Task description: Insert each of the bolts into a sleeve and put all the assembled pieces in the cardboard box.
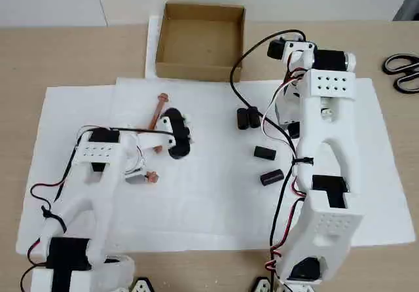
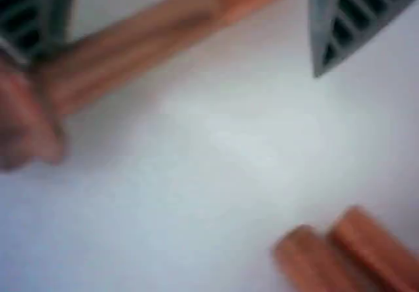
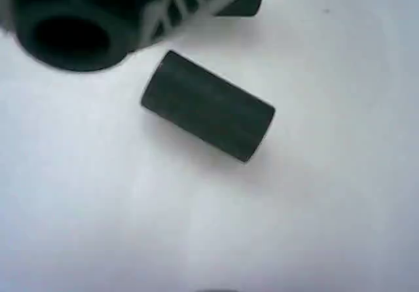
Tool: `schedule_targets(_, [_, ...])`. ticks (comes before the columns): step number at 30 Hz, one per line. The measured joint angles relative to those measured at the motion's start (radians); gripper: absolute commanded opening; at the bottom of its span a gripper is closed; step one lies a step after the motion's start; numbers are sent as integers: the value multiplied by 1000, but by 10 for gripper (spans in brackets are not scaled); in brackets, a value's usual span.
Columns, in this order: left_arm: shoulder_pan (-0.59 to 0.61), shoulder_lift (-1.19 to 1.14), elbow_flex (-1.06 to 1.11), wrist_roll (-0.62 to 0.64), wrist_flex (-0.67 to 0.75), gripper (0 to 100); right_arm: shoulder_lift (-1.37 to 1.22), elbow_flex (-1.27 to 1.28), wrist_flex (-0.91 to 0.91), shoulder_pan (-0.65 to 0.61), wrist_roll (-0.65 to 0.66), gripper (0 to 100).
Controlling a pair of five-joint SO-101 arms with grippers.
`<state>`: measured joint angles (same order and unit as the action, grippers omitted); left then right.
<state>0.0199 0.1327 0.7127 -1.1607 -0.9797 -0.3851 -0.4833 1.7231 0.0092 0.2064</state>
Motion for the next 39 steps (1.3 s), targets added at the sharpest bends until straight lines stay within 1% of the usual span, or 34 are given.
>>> schedule_targets(4, [-18, 11, 48, 0, 3, 85, 0, 0, 0, 0, 0, 4])
schedule_targets(9, [-29, 12, 75, 0, 2, 36, 0, 0, 0, 0, 0, 4])
schedule_targets(13, [-34, 8, 75, 2, 2, 24, 0, 0, 0, 0, -3, 4])
schedule_targets(16, [-35, 6, 74, 38, -9, 24, 0, 0, 0, 0, -3, 4])
schedule_targets(21, [-35, -2, -6, 68, -123, 24, 0, 0, 0, 0, -3, 4])
schedule_targets(28, [-38, -2, -141, 81, -334, 24, 0, 0, 0, 0, -3, 4])
schedule_targets(32, [-38, -2, -229, 167, -425, 24, 0, 0, 0, 0, -3, 4])
schedule_targets(33, [-38, -2, -249, 207, -434, 24, 0, 0, 0, 0, -3, 4])
schedule_targets(35, [-38, -2, -288, 310, -442, 24, 0, 0, 0, -2, -3, 4])
schedule_targets(39, [-38, -2, -330, 563, -436, 24, 2, 25, 0, -44, -3, 4])
